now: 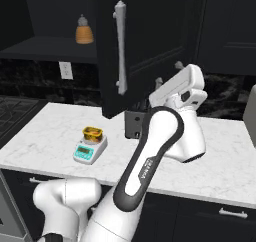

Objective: Pick the canned food and place it on the digital scale for weighing, and close the cabinet.

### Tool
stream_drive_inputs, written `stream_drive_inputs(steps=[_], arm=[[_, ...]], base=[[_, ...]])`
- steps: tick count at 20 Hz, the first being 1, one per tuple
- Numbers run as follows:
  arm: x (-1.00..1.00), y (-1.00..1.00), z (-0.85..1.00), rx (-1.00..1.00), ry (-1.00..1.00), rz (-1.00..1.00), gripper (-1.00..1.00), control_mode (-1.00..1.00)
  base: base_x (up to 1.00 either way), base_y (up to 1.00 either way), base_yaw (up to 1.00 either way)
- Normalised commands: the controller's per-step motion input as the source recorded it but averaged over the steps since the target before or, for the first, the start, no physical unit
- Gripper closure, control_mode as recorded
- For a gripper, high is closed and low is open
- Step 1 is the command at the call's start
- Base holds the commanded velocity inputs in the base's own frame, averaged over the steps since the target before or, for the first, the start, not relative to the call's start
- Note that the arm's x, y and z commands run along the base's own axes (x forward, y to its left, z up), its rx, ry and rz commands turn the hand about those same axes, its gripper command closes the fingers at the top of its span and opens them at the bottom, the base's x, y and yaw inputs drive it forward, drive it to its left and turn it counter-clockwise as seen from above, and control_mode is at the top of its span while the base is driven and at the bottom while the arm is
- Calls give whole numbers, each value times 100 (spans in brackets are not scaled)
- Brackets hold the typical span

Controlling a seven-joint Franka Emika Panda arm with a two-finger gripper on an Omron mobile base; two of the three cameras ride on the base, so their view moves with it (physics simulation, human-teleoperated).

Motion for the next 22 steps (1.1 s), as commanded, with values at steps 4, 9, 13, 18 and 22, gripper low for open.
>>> stream_drive_inputs(steps=[4, 9, 13, 18, 22], arm=[[99, 100, 40, 0, 0, 0, -100, -100], [100, 89, 12, 0, 0, -2, -100, -100], [98, 62, 0, 0, -1, -4, -100, -100], [62, 42, 0, 0, -2, -6, -100, -100], [62, 33, 0, 0, 0, -6, -100, -100]], base=[[0, 0, 0], [0, 0, 0], [0, 0, 0], [0, 0, 0], [0, 0, 0]])
